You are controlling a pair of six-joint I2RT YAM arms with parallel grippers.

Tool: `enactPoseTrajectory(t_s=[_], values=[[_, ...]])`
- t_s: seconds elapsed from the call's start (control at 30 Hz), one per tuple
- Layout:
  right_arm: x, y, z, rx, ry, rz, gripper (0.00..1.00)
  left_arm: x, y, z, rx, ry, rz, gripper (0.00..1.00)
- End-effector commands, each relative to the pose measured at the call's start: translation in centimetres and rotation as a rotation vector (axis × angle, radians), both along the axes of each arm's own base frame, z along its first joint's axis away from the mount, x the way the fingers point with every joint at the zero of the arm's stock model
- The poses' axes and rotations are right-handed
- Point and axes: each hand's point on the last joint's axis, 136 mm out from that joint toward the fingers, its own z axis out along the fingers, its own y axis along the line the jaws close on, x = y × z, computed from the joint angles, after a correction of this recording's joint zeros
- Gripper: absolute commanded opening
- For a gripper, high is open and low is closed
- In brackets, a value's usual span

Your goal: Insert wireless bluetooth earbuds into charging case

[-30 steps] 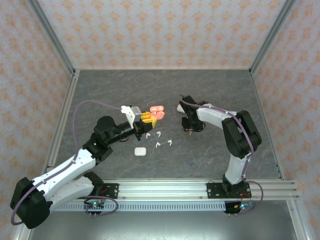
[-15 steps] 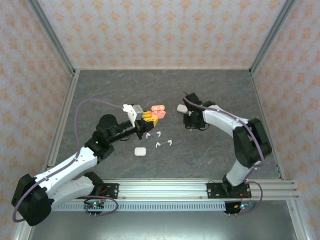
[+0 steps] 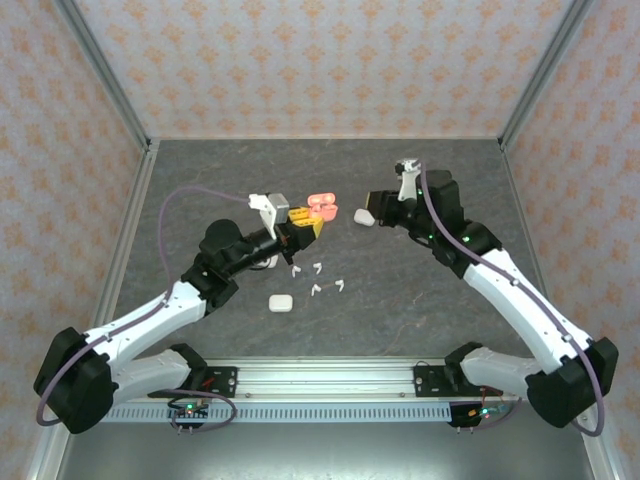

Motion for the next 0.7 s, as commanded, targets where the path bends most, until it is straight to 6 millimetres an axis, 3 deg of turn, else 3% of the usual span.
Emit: enactPoseTrajectory(t_s=[0.0, 0.1, 0.2, 0.67], values=[[-1.5, 2.6, 5.7, 0.143, -0.173, 0.158, 0.24, 0.1, 0.1, 4.6, -0.107, -0.089, 0.012, 0.00], [-2.9, 4.0, 8.6, 0.201, -0.247, 0.233, 0.24, 0.3, -0.2, 5.2, -0.124, -0.093, 0.006, 0.00], [-3.6, 4.7, 10.2, 0.219, -0.298, 0.261, 0.24, 0.3, -0.5, 5.6, -0.134, -0.102, 0.002, 0.00], [-3.6, 4.9, 11.1, 0.195, -0.352, 0.243, 0.24, 0.8, -1.4, 5.2, -0.128, -0.086, -0.007, 0.00]])
